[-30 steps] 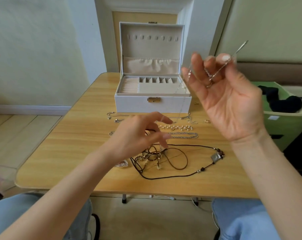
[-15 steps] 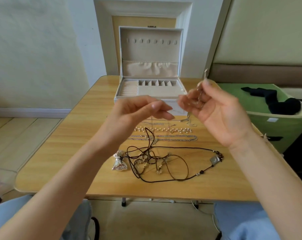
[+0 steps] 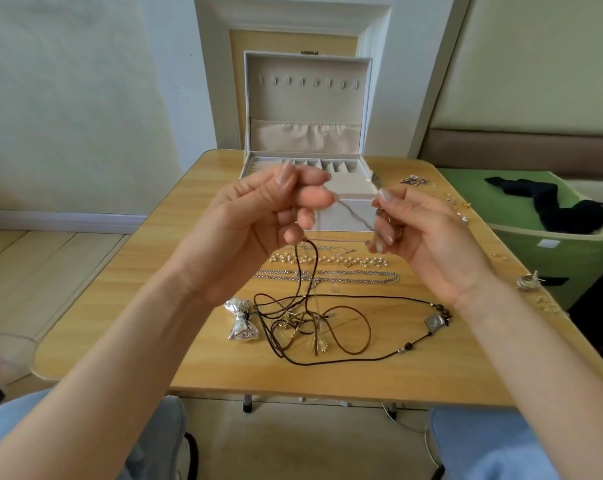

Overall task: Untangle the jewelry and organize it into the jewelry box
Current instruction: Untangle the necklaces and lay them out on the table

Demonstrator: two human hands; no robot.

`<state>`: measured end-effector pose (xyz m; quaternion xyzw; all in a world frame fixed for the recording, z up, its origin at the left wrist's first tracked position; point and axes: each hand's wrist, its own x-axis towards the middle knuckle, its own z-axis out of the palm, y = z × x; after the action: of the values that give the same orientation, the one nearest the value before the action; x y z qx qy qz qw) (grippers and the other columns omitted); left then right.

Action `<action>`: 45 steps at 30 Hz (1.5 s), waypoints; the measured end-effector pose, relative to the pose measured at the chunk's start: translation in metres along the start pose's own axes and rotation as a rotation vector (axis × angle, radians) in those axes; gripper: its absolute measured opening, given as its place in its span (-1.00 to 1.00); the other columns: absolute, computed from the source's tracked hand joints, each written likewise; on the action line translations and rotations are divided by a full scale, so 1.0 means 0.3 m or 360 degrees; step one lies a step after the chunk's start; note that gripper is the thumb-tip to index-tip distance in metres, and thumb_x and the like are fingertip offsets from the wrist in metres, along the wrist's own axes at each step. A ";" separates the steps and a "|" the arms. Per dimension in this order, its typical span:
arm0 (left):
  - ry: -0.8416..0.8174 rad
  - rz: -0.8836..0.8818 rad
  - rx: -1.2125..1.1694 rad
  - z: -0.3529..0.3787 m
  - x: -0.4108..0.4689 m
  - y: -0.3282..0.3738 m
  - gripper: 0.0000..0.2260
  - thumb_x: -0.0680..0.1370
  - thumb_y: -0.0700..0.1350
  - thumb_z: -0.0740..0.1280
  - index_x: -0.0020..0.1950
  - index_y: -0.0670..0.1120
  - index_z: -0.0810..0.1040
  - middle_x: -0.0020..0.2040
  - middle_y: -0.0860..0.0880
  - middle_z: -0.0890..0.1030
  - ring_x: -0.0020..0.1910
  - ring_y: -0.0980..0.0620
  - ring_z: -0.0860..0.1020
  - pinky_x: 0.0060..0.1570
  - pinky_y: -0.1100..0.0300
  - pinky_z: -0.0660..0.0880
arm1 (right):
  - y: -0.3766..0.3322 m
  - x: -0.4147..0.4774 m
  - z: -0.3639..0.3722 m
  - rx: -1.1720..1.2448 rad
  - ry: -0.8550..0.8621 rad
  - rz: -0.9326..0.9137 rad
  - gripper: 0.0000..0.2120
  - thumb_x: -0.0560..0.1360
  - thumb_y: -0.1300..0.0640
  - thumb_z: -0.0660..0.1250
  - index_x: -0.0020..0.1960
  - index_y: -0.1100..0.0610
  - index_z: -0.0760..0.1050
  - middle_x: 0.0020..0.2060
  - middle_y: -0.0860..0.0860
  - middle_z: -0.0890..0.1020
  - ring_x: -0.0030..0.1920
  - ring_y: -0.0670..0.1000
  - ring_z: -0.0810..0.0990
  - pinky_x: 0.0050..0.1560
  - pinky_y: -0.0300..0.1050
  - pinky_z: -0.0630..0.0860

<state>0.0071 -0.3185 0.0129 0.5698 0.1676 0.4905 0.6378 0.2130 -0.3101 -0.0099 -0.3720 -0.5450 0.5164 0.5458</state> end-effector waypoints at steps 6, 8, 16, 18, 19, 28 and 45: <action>-0.0035 0.0014 0.0200 -0.021 -0.005 -0.009 -0.81 0.41 -0.02 0.28 -0.15 0.02 0.69 -0.25 0.08 0.67 -0.36 0.18 0.54 -0.45 0.40 0.36 | 0.011 -0.001 -0.014 -0.1238 0.0101 -0.0037 -0.89 0.54 0.21 0.29 -0.17 0.16 0.49 -0.47 0.10 0.53 -0.46 0.02 0.46 -0.34 -0.06 0.50; -0.0015 -0.0044 0.0324 -0.031 -0.002 -0.020 -0.85 0.45 -0.07 0.30 -0.13 -0.02 0.67 -0.23 0.04 0.68 -0.40 0.15 0.54 -0.48 0.39 0.35 | 0.022 -0.001 -0.018 -0.1540 0.0069 0.0017 -0.88 0.52 0.14 0.31 -0.19 0.10 0.49 -0.47 0.13 0.54 -0.46 0.02 0.44 -0.30 0.01 0.51; 0.0085 -0.0416 0.1177 -0.056 0.003 -0.090 -0.87 0.55 -0.16 0.29 -0.11 -0.12 0.62 -0.25 -0.04 0.69 -0.34 0.14 0.55 -0.41 0.38 0.38 | -0.014 -0.029 -0.021 -0.1616 -0.0530 0.0546 -0.88 0.47 0.06 0.39 -0.17 0.10 0.60 -0.44 -0.07 0.55 -0.52 -0.20 0.37 -0.42 -0.32 0.31; 0.0073 -0.0410 0.1234 -0.056 0.004 -0.100 -0.87 0.55 -0.16 0.29 -0.11 -0.12 0.63 -0.27 -0.03 0.69 -0.34 0.13 0.55 -0.42 0.39 0.38 | -0.006 -0.033 -0.020 -0.1751 -0.0591 0.0571 -0.89 0.43 0.04 0.43 -0.17 0.08 0.63 -0.32 -0.08 0.59 -0.43 -0.25 0.43 -0.38 -0.36 0.36; 0.0055 -0.0413 0.1254 -0.054 0.004 -0.102 -0.87 0.55 -0.17 0.30 -0.12 -0.12 0.63 -0.28 -0.02 0.68 -0.35 0.13 0.55 -0.42 0.39 0.38 | 0.003 -0.031 -0.024 -0.1844 -0.0585 0.0567 -0.90 0.40 0.01 0.46 -0.17 0.04 0.64 -0.25 -0.09 0.62 -0.31 -0.23 0.49 -0.28 -0.31 0.41; -0.0059 -0.0269 0.1520 -0.023 0.005 -0.132 -0.90 0.53 -0.24 0.33 -0.15 -0.22 0.61 -0.43 0.07 0.58 -0.48 0.19 0.50 -0.43 0.49 0.33 | 0.021 -0.054 0.084 -0.0766 -0.0448 0.0307 -0.59 0.38 0.31 0.44 0.19 0.07 0.47 -0.15 0.10 0.66 -0.32 0.07 0.65 -0.37 -0.12 0.60; -0.0001 -0.0343 0.1088 -0.063 -0.009 -0.117 -0.95 0.51 -0.25 0.32 -0.11 -0.23 0.53 -0.29 -0.04 0.65 -0.36 0.08 0.54 -0.42 0.33 0.42 | 0.023 -0.032 0.041 -0.0655 -0.0352 0.0248 -0.94 0.45 0.32 0.35 -0.19 0.32 0.53 -0.33 0.17 0.63 -0.45 -0.02 0.56 -0.48 -0.24 0.47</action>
<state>0.0065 -0.3056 -0.0249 0.7294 0.3809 0.3358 0.4584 0.2011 -0.3201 -0.0170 -0.4575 -0.6649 0.4725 0.3541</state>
